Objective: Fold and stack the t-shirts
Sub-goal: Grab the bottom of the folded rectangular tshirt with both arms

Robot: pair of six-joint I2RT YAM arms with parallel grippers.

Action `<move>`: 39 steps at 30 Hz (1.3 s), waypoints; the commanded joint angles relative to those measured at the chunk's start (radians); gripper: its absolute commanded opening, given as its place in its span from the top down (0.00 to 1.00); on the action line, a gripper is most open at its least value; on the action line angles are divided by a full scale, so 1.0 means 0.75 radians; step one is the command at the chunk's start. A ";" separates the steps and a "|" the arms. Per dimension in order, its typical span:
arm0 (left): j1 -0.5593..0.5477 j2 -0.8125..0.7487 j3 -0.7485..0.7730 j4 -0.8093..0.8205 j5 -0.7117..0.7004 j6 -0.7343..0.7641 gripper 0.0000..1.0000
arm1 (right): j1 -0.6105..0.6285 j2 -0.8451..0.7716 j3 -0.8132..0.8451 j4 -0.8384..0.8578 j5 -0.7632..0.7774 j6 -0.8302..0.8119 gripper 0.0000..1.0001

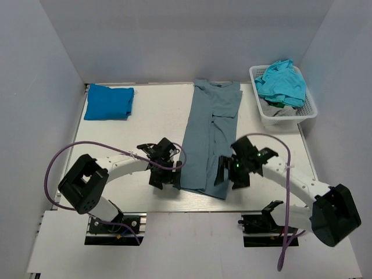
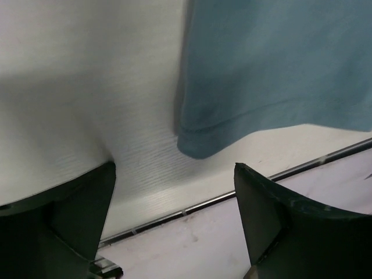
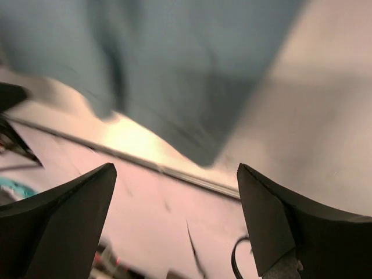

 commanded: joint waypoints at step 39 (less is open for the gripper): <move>-0.593 0.191 0.215 0.066 -0.016 -0.319 1.00 | 0.079 -0.255 -0.259 -0.354 0.105 0.352 1.00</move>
